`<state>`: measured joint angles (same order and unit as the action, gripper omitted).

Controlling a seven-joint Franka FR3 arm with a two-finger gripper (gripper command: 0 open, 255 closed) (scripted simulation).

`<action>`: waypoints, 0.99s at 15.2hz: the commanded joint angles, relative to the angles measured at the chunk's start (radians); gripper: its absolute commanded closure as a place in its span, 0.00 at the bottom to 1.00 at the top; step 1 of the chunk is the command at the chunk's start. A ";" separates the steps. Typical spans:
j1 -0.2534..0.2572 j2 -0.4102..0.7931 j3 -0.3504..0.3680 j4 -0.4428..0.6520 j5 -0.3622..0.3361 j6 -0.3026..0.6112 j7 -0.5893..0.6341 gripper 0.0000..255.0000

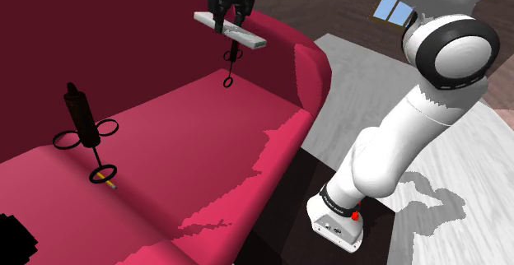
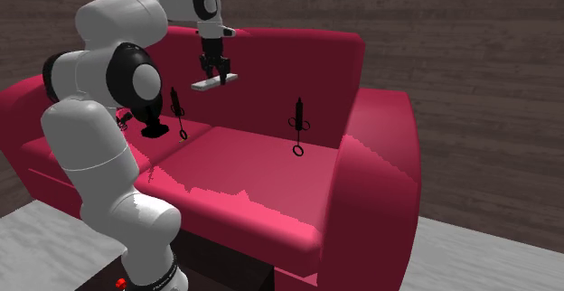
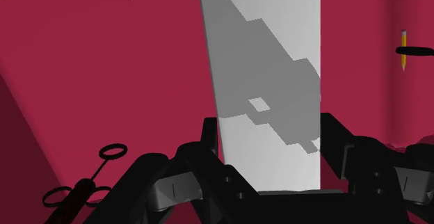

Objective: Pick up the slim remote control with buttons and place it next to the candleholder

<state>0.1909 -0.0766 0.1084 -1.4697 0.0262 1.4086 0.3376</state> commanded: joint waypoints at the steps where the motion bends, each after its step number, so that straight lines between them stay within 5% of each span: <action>1: 0.023 0.010 0.028 0.011 0.000 0.000 0.052 1.00; 13: 0.194 0.208 0.193 0.252 -0.055 -0.045 0.376 1.00; 15: 0.191 0.188 0.189 0.197 -0.049 -0.009 0.372 1.00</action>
<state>0.3783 0.1200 0.2945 -1.2519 -0.0242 1.3863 0.7002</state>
